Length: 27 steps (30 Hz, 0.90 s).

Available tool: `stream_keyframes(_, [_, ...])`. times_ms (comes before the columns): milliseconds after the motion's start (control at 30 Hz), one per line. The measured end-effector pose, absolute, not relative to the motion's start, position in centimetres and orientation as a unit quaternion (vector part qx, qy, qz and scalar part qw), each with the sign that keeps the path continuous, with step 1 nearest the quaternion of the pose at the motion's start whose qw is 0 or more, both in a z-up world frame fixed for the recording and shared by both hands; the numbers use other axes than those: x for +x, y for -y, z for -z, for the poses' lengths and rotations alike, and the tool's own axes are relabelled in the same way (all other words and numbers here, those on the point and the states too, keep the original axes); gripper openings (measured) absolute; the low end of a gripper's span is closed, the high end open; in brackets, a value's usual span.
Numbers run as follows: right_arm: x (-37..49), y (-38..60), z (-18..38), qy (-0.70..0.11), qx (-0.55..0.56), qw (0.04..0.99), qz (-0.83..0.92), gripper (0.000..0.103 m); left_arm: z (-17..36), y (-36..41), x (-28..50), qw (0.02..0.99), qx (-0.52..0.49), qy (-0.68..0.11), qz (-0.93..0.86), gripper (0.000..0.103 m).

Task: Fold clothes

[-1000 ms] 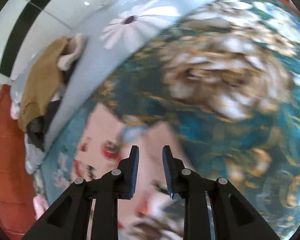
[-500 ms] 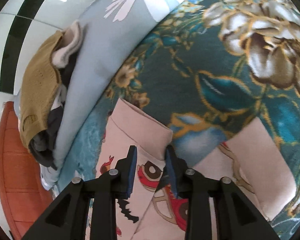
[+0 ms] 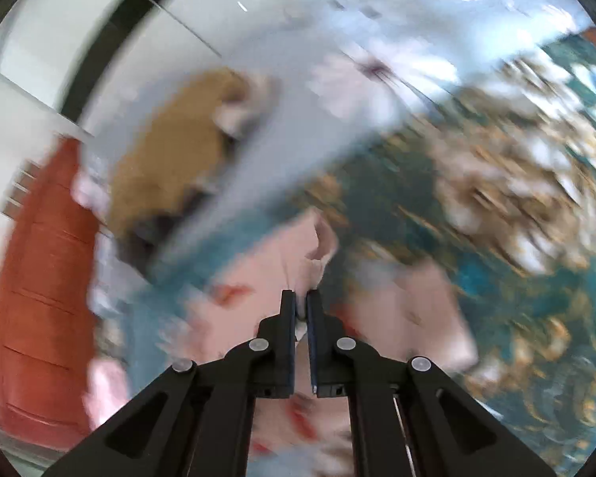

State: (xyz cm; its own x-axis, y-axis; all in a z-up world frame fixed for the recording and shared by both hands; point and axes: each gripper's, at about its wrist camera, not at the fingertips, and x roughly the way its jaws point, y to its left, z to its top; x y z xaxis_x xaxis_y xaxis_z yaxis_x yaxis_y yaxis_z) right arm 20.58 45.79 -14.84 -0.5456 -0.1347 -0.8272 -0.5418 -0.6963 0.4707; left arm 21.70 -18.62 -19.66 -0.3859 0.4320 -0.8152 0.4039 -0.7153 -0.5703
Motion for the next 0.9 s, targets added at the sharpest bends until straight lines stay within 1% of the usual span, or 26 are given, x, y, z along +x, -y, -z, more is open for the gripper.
stream_keyframes(133, [22.7,-46.6,19.7,-0.395,-0.487,0.165,-0.761,0.005,19.5,19.4,22.8,0.002,-0.551,0.381,-0.742,0.032])
stream_keyframes(233, [23.4,-46.7,19.8,-0.401,-0.487,0.170,-0.757,0.005,19.5,20.0,23.2,-0.008,-0.547,0.388,-0.742,0.034])
stream_keyframes(367, [23.1,-46.2,17.8,-0.357,-0.479,0.161,-0.786,0.005,19.7,20.7,23.5,-0.019,-0.543,0.395,-0.741,0.035])
stream_keyframes(567, [24.5,-46.2,20.6,-0.351,-0.510,0.204,-0.758,0.005,19.6,21.5,24.1,-0.031,-0.537,0.403,-0.741,0.035])
stream_keyframes(600, [25.1,-46.5,20.4,-0.344,-0.506,0.216,-0.761,0.000,19.7,21.7,24.3,-0.034,-0.535,0.405,-0.740,0.035])
stream_keyframes(633, [25.6,-46.8,20.1,-0.341,-0.499,0.223,-0.765,0.000,19.8,21.9,24.3,-0.035,-0.533,0.409,-0.739,0.035])
stream_keyframes(767, [26.8,-48.5,20.1,-0.368,-0.486,0.223,-0.761,0.000,20.2,22.0,24.5,-0.035,-0.534,0.419,-0.733,0.036])
stream_keyframes(900, [27.8,-48.7,20.2,-0.428,-0.450,0.196,-0.759,0.001,20.0,21.8,24.6,-0.032,-0.532,0.416,-0.736,0.036])
